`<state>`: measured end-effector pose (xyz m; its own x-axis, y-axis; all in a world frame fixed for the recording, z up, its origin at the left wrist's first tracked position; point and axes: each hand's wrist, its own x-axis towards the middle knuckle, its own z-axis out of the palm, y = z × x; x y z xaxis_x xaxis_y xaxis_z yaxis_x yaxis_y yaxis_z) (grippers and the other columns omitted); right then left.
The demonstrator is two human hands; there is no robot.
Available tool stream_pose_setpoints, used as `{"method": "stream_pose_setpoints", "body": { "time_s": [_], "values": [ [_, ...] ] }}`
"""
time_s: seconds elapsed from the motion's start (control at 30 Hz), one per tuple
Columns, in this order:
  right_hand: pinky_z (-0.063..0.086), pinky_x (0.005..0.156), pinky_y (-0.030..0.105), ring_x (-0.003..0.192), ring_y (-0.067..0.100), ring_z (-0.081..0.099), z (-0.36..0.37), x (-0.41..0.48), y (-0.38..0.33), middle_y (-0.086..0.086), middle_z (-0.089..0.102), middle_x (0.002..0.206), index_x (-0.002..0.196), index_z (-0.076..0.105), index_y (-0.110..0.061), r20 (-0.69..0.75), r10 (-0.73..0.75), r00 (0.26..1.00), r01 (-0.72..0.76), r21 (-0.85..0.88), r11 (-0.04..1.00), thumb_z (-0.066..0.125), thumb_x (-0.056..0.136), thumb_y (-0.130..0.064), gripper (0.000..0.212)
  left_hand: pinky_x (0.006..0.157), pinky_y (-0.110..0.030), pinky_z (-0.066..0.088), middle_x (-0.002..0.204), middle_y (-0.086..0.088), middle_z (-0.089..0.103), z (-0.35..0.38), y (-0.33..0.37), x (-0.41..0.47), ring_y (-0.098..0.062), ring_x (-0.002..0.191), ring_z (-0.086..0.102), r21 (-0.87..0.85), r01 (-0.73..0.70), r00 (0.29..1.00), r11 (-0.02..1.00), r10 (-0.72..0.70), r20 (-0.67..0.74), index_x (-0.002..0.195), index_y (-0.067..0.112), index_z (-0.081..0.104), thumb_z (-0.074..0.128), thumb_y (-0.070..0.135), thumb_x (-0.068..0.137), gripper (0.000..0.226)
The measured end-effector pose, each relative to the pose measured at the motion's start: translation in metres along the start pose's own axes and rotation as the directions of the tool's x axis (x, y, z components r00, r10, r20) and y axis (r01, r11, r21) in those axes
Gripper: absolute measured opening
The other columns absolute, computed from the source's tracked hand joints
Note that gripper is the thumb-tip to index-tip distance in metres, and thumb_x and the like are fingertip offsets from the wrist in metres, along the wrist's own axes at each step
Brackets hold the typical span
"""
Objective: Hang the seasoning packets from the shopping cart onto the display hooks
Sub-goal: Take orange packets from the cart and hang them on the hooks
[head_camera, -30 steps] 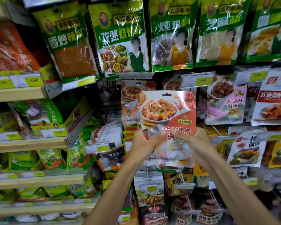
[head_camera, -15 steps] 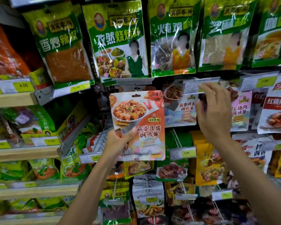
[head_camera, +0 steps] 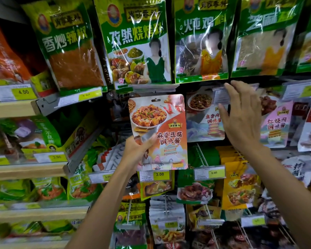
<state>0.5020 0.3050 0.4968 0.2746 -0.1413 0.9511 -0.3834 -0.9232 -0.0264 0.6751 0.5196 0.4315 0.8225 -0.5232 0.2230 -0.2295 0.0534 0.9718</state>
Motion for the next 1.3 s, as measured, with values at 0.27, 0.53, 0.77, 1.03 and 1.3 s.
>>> {"method": "stream_pose_setpoints", "body": {
  "time_s": [0.27,0.53,0.77,1.03,1.3],
  "values": [
    [0.033,0.112,0.045,0.131,0.032,0.035,0.007,0.003,0.001,0.026,0.049,0.135,0.132,0.049,0.005,-0.049,-0.005,0.999,0.006,0.021,1.0,0.054,0.098,-0.018,0.041,0.039,-0.016,0.04,0.044,0.013,0.056,0.002,-0.007,0.016,-0.001,0.038,0.052,0.006,0.01,1.0,1.0,-0.01,0.012,0.061,0.026,0.059,0.076,0.043,0.073,0.027],
    [0.036,0.109,0.045,0.127,0.031,0.037,0.013,0.003,0.001,0.027,0.053,0.13,0.129,0.05,0.006,-0.115,-0.015,0.993,0.016,0.009,1.0,0.055,0.098,-0.017,0.039,0.039,-0.013,0.041,0.046,0.01,0.062,0.004,-0.022,0.041,-0.001,0.041,0.059,0.021,0.045,0.999,0.999,-0.045,0.015,0.078,0.018,0.065,0.076,0.045,0.073,0.03],
    [0.037,0.108,0.044,0.127,0.03,0.037,0.018,0.002,0.003,0.026,0.054,0.129,0.129,0.051,0.006,-0.148,-0.026,0.989,0.028,0.012,1.0,0.053,0.099,-0.019,0.038,0.063,-0.031,0.057,0.1,-0.011,0.069,0.014,-0.024,0.068,-0.04,0.101,0.06,-0.017,0.073,0.996,0.997,-0.074,-0.048,0.11,0.004,0.065,0.076,0.037,0.077,0.048],
    [0.036,0.11,0.043,0.129,0.03,0.036,0.014,0.001,0.003,0.026,0.053,0.132,0.131,0.051,0.006,-0.125,-0.043,0.991,0.041,-0.014,0.999,0.052,0.099,-0.018,0.04,0.053,-0.024,0.043,0.079,-0.015,0.066,0.027,-0.024,0.092,-0.031,0.082,0.063,0.033,0.182,0.98,0.983,-0.178,-0.093,0.078,0.007,0.062,0.07,0.043,0.082,0.037],
    [0.038,0.11,0.047,0.132,0.036,0.044,-0.005,-0.007,-0.002,0.024,0.051,0.138,0.133,0.049,0.008,-0.071,-0.044,0.996,0.04,-0.059,0.997,0.056,0.098,-0.011,0.041,0.064,-0.028,0.045,0.077,-0.015,0.063,0.014,-0.031,0.061,-0.018,0.076,0.065,0.163,0.044,0.991,0.986,-0.024,-0.128,0.084,-0.004,0.062,0.059,0.02,0.095,0.027]
  ]
}}
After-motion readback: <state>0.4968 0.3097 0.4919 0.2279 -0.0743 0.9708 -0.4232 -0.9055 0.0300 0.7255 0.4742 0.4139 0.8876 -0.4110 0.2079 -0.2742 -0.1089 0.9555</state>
